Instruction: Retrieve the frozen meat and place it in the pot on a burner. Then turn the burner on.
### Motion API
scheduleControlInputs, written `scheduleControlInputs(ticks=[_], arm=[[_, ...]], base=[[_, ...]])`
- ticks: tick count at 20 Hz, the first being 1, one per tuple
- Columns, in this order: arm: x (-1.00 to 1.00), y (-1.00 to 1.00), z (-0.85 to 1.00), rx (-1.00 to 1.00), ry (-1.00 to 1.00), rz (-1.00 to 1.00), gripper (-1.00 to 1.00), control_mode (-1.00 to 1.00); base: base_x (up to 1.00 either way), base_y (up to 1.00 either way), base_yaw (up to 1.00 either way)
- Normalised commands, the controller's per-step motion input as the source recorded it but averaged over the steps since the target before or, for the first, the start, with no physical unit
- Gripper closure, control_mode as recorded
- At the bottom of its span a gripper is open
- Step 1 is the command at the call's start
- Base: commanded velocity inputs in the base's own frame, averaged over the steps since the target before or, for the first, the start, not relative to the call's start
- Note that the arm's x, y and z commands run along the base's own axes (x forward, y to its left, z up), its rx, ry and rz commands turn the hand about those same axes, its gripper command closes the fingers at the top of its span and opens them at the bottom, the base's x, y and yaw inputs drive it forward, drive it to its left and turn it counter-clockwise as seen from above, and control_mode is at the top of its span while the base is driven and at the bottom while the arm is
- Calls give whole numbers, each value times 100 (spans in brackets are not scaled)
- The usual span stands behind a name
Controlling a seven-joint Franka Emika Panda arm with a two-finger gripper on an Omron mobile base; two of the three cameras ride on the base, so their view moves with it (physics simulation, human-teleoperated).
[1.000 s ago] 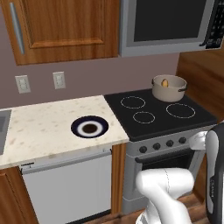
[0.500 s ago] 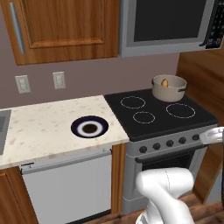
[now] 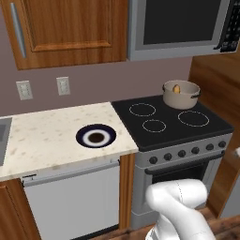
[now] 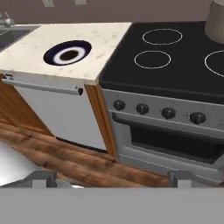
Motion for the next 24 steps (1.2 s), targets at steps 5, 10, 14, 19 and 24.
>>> scheduleControlInputs(ticks=[5,10,14,19,24], arm=[[6,-51,-100,18,-59,15,-100,-100],[6,-4,-100,19,-65,19,-100,-100],[33,-3,-90,10,-45,10,-100,-100],[14,-12,-36,20,-14,-4,-100,-100],[7,14,-24,1,1,-21,-100,-100]], base=[[0,0,0],[0,0,0],[0,0,0],[0,0,0],[0,0,0]])
